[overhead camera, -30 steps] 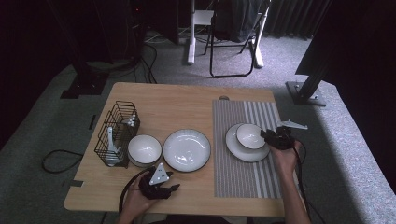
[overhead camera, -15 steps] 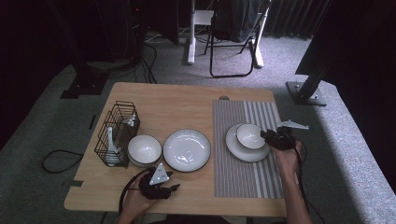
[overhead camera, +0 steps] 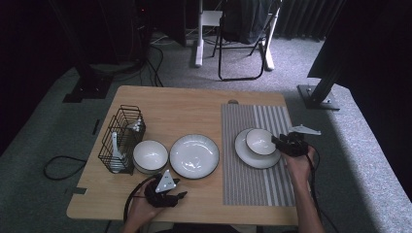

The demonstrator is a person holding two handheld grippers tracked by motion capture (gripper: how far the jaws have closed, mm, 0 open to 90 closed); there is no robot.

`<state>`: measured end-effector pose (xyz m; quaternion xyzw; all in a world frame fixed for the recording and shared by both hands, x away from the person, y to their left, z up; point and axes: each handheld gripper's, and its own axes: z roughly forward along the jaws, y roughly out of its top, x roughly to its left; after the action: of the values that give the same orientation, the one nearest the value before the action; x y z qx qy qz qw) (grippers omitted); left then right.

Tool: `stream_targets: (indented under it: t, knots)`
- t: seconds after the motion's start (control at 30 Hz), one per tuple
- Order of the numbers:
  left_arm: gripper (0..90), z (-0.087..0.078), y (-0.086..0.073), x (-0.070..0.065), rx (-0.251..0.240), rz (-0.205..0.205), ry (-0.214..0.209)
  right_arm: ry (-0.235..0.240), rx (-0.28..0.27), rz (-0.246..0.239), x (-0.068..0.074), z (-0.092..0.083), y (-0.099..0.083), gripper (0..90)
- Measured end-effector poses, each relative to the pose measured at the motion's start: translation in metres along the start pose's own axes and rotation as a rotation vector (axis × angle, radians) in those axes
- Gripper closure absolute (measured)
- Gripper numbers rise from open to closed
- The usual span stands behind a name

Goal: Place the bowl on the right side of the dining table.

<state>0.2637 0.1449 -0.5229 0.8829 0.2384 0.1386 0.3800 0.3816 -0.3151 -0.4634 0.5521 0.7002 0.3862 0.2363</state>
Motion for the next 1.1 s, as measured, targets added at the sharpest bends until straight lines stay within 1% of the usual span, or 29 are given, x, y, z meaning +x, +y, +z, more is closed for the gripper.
stream_targets:
  t: [0.13,0.27,0.3,0.4,0.5,0.67,0.8,1.1]
  knots:
    - [45.9,0.0,0.0,0.0,0.0,0.0,0.001,-0.023,-0.02,-0.004,0.002,-0.004,0.003,57.1]
    - [45.9,0.0,0.0,0.0,0.001,-0.001,0.0,-0.024,-0.037,0.0,0.003,-0.007,0.005,57.1]
    - [45.9,0.0,0.0,0.0,0.001,-0.001,-0.001,-0.024,-0.041,0.0,0.004,-0.008,0.005,58.3]
    - [45.9,0.0,0.0,0.0,0.001,-0.002,-0.001,-0.023,-0.046,-0.011,0.006,-0.011,0.006,59.2]
    - [45.9,0.0,0.0,0.0,0.004,0.0,-0.002,-0.016,-0.052,-0.016,0.009,-0.013,0.007,59.1]
    - [46.2,0.0,0.0,0.001,0.003,0.0,-0.005,0.009,-0.067,-0.024,0.016,-0.017,0.009,58.7]
    - [46.2,0.0,0.0,0.001,0.004,0.001,-0.006,0.037,-0.08,-0.017,0.023,-0.019,0.008,58.7]
    - [46.2,0.0,0.0,0.001,0.004,-0.001,-0.008,0.081,-0.095,-0.023,0.034,-0.021,0.004,58.7]
